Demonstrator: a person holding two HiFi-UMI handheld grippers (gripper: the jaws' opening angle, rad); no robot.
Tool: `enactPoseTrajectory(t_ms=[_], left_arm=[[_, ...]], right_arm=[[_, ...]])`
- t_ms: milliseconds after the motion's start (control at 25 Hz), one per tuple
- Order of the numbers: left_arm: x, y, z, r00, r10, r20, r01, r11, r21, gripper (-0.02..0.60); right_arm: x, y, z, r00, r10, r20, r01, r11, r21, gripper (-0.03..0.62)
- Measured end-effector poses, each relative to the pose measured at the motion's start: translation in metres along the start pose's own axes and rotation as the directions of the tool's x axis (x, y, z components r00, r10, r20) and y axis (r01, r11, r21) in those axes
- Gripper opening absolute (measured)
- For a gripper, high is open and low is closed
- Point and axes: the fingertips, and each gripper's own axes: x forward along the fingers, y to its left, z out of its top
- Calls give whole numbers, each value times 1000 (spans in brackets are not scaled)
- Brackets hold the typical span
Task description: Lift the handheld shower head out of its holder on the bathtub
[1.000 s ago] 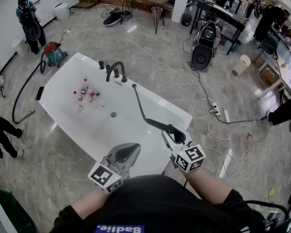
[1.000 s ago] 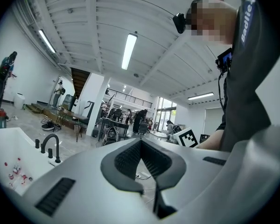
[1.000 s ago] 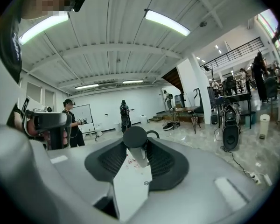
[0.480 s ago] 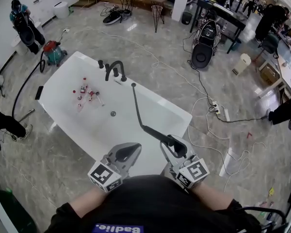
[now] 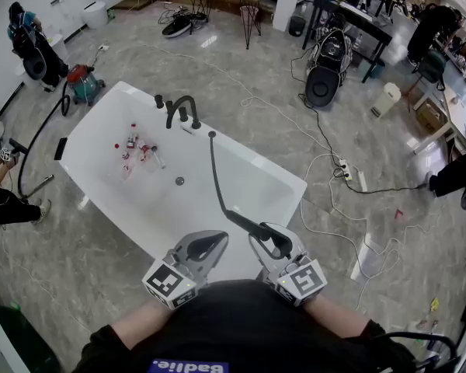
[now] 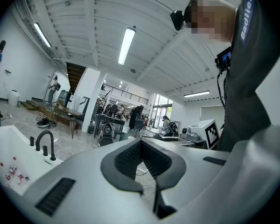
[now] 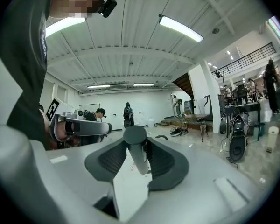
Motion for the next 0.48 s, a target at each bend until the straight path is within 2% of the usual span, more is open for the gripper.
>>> enactPoseTrajectory(t_ms=[480], left_arm=[[-1,1,-7,1000,7,-3,-7,1000,-22,0]], right_arm=[[8,1,-5,1000,18,-16,-18,1000,3,132]])
